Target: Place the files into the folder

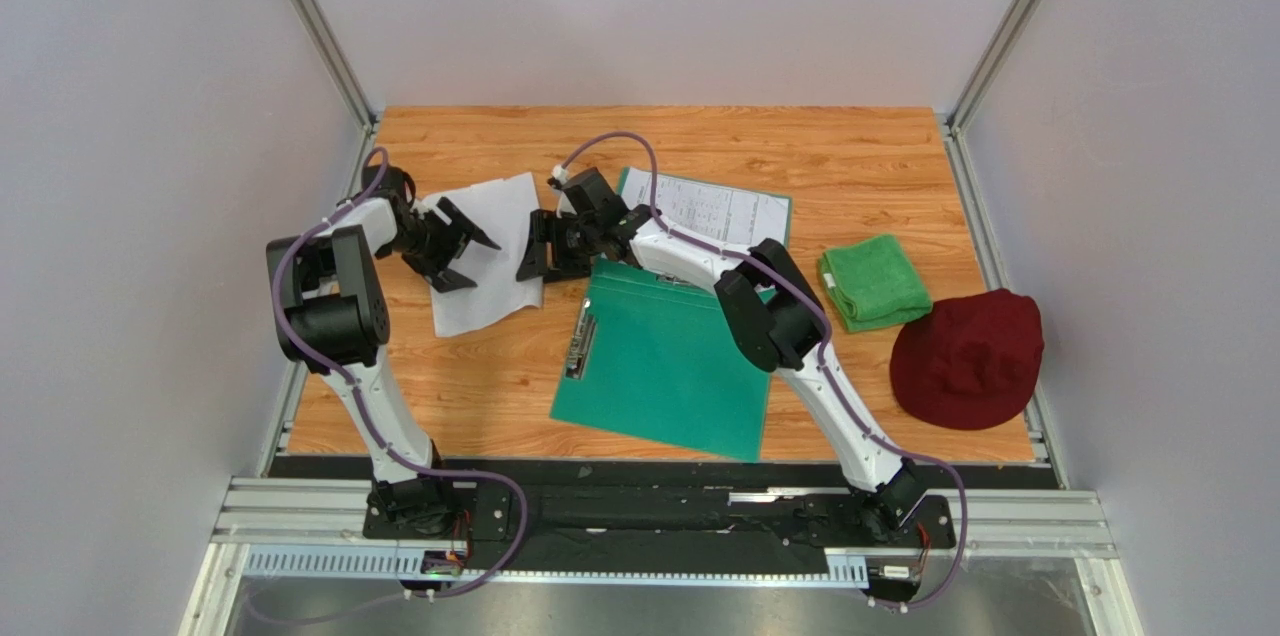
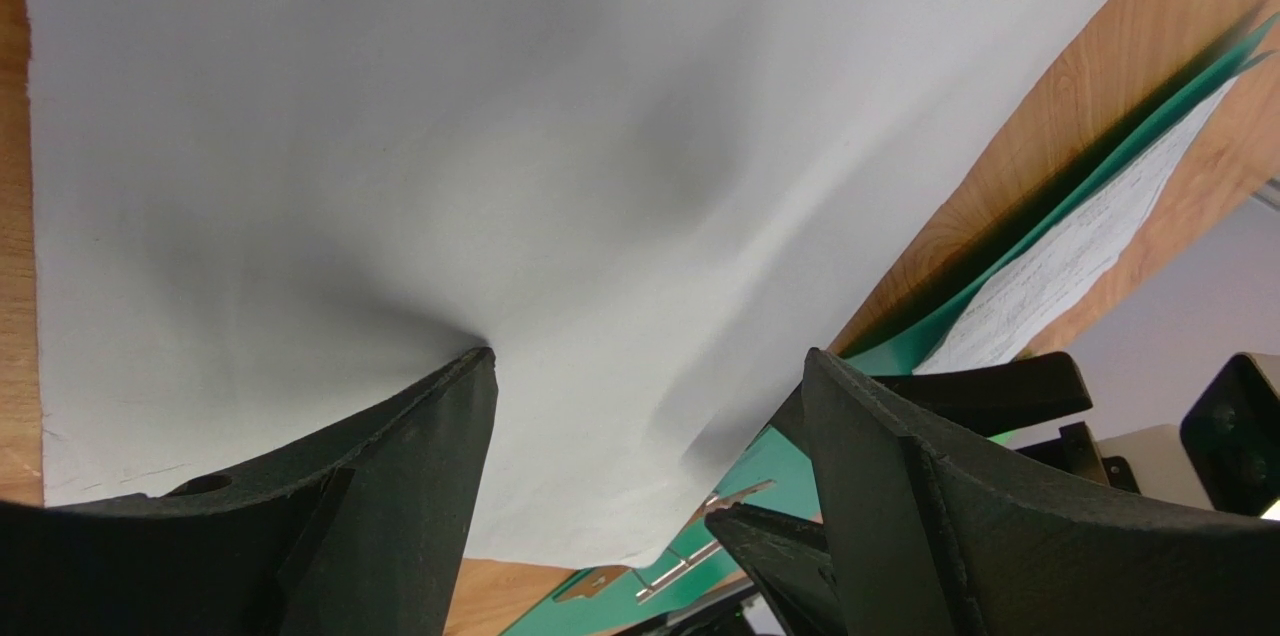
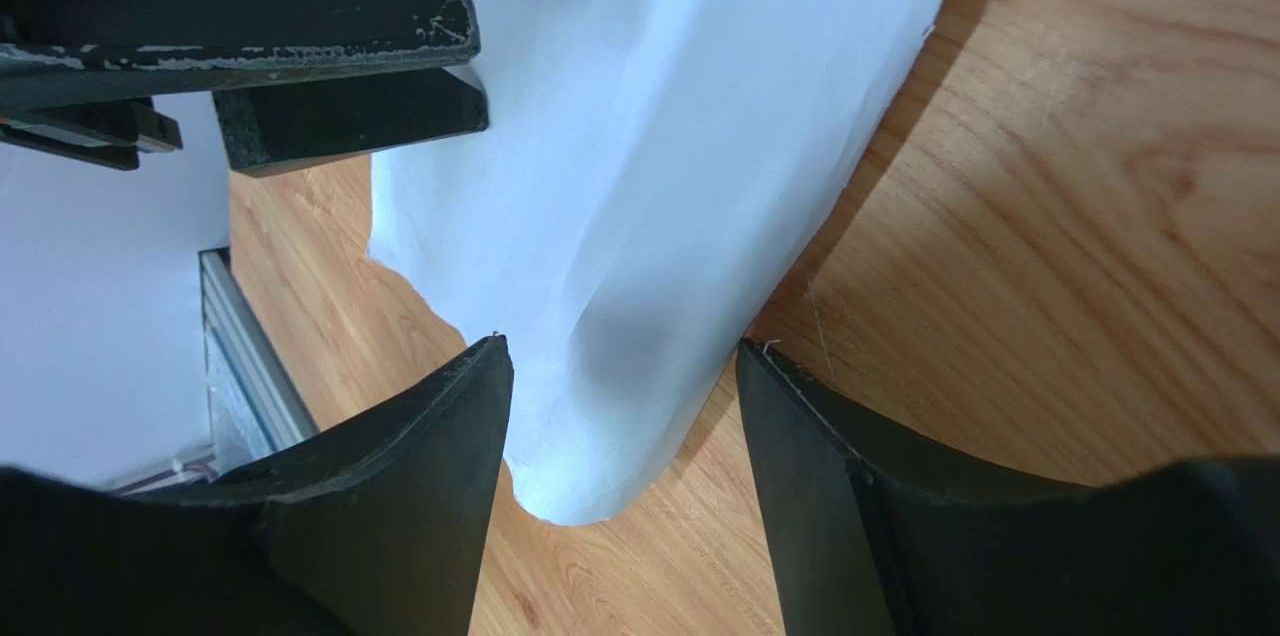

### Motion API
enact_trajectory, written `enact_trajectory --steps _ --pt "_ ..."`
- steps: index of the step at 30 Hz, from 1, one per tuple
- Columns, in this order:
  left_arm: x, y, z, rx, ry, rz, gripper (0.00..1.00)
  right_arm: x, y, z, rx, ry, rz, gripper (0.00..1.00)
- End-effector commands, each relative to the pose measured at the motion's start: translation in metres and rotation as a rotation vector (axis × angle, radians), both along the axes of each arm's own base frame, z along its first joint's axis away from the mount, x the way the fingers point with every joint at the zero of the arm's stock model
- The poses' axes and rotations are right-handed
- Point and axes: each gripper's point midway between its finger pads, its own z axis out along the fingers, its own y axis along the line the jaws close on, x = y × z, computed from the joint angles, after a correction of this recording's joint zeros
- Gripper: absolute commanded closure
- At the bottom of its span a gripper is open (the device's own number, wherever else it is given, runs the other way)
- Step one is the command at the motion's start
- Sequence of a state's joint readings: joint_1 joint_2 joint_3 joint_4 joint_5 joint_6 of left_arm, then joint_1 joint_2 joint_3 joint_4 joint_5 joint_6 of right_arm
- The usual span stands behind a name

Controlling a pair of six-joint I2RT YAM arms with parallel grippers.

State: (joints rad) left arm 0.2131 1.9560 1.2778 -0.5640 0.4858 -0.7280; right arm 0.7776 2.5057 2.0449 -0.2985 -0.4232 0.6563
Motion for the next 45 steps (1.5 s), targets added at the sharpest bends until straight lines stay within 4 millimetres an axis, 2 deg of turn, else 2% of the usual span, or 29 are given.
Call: enact_trajectory --steps 1,2,5,8,10,15,20,24,28,31,34,35,37,38,40,41,42,43,44,45 --pt "-0.012 0.004 -0.015 0.037 0.037 -0.005 0.16 -0.010 0.006 0.001 0.085 0.062 0.023 0.33" --pt "-0.012 0.003 -0.015 0.036 0.038 -0.007 0.16 -0.007 0.013 0.011 0.146 0.043 0.037 0.30" --pt "-0.013 0.002 -0.015 0.031 0.038 -0.012 0.16 -0.003 0.019 0.019 0.224 0.059 0.039 0.27" --pt "-0.013 0.002 -0.013 0.027 0.032 -0.017 0.16 0.003 0.023 0.021 0.291 0.077 0.032 0.26" --pt "-0.013 0.001 -0.013 0.028 0.031 -0.023 0.16 0.006 0.019 0.016 0.303 0.089 0.016 0.25" --pt "-0.014 0.000 -0.008 0.021 0.019 -0.034 0.16 0.026 0.011 0.027 0.363 0.018 0.004 0.24" --pt "-0.013 -0.002 -0.003 0.006 0.006 -0.041 0.16 0.030 0.019 0.034 0.390 -0.034 0.060 0.24" --pt "-0.013 -0.002 -0.002 0.010 0.002 -0.053 0.16 0.035 0.025 0.031 0.415 -0.057 0.092 0.23" --pt "-0.013 -0.002 0.000 0.012 -0.001 -0.054 0.16 0.027 0.022 0.026 0.425 -0.011 0.091 0.27" --pt "-0.010 -0.002 0.007 0.014 -0.024 -0.058 0.16 0.022 0.015 0.025 0.409 -0.001 0.062 0.36" --pt "-0.007 -0.002 0.022 0.023 -0.078 -0.070 0.15 0.027 0.015 0.022 0.369 -0.008 0.052 0.61" --pt "-0.005 -0.004 0.037 0.025 -0.125 -0.081 0.14 0.028 0.016 0.022 0.360 -0.014 0.067 0.74" --pt "-0.005 -0.004 0.056 0.038 -0.184 -0.089 0.13 0.026 0.018 0.020 0.337 0.018 0.094 0.84" --pt "-0.005 -0.003 0.081 0.060 -0.255 -0.098 0.12 0.027 0.021 0.033 0.349 0.003 0.118 0.94" --pt "-0.009 -0.003 0.108 0.091 -0.324 -0.113 0.10 0.022 0.019 0.045 0.336 0.021 0.130 1.00" --pt "-0.011 -0.001 0.136 0.136 -0.403 -0.128 0.09 0.013 0.015 0.069 0.338 0.020 0.155 1.00" --pt "-0.018 0.000 0.148 0.157 -0.416 -0.136 0.09 0.009 0.011 0.079 0.323 -0.006 0.171 1.00" --pt "-0.022 0.001 0.160 0.183 -0.439 -0.144 0.08 0.000 0.000 0.083 0.275 0.022 0.174 1.00" --pt "-0.025 0.005 0.184 0.232 -0.502 -0.153 0.07 -0.007 -0.008 0.092 0.252 0.020 0.184 1.00" --pt "-0.030 0.003 0.193 0.240 -0.519 -0.162 0.06 -0.018 -0.023 0.114 0.232 -0.036 0.224 1.00"
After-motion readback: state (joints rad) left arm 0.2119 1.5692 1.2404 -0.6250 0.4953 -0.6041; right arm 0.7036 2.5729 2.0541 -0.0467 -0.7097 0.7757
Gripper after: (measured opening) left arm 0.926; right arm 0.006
